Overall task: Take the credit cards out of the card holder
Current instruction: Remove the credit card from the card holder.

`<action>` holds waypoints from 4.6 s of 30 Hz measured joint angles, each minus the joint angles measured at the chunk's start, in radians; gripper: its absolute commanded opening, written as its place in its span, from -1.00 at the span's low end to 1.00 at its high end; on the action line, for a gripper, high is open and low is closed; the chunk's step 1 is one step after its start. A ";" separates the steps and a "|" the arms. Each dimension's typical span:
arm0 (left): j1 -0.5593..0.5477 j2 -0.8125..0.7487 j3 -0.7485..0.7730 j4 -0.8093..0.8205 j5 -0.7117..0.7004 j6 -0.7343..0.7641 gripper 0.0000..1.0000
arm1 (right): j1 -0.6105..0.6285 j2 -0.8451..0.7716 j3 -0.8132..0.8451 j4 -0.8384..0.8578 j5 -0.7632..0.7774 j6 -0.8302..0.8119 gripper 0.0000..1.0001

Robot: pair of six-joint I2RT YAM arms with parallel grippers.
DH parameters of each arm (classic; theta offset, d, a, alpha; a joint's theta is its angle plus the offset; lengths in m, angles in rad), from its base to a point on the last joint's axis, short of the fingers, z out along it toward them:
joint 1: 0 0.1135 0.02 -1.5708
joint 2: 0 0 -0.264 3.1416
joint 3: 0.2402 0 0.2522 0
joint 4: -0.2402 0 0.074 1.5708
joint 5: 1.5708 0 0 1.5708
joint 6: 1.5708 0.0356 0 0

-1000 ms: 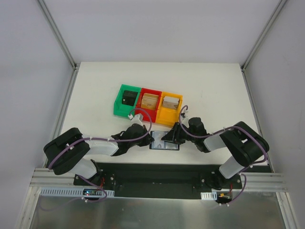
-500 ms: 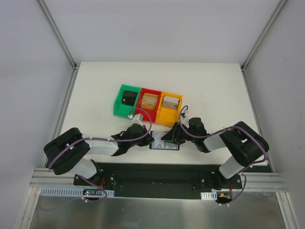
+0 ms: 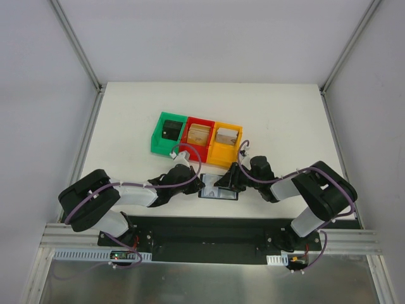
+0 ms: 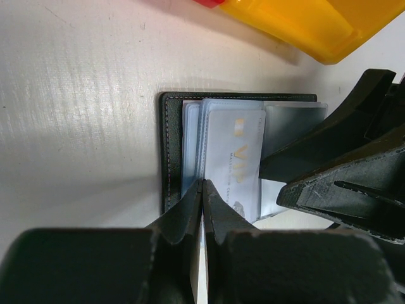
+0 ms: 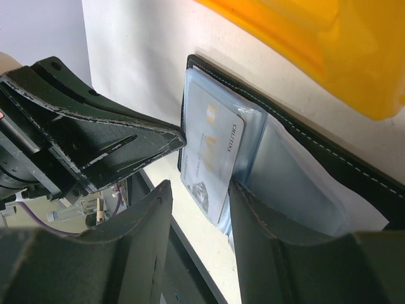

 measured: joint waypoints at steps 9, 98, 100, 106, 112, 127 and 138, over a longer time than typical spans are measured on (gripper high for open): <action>0.006 0.013 -0.002 0.024 -0.004 -0.006 -1.00 | -0.002 0.033 -0.018 0.082 -0.003 0.056 -0.23; -0.049 -0.026 -0.058 0.035 -0.055 -0.093 -1.00 | -0.002 -0.040 -0.024 -0.099 0.009 -0.027 -0.99; -0.049 -0.027 -0.058 0.030 -0.055 -0.100 -1.00 | -0.002 -0.056 -0.021 -0.132 0.009 -0.049 -0.99; -0.049 -0.031 -0.059 0.008 -0.055 -0.116 -1.00 | -0.006 -0.067 -0.021 -0.187 0.008 -0.083 -0.99; -0.049 -0.034 -0.060 -0.001 -0.055 -0.117 -1.00 | -0.008 -0.075 -0.021 -0.195 0.004 -0.090 -0.53; -0.049 -0.033 -0.060 -0.001 -0.048 -0.115 -1.00 | -0.008 -0.099 -0.021 -0.176 -0.002 -0.064 -0.48; -0.056 -0.012 -0.033 -0.003 -0.035 -0.088 -1.00 | -0.012 -0.061 -0.020 -0.147 -0.003 -0.036 -0.69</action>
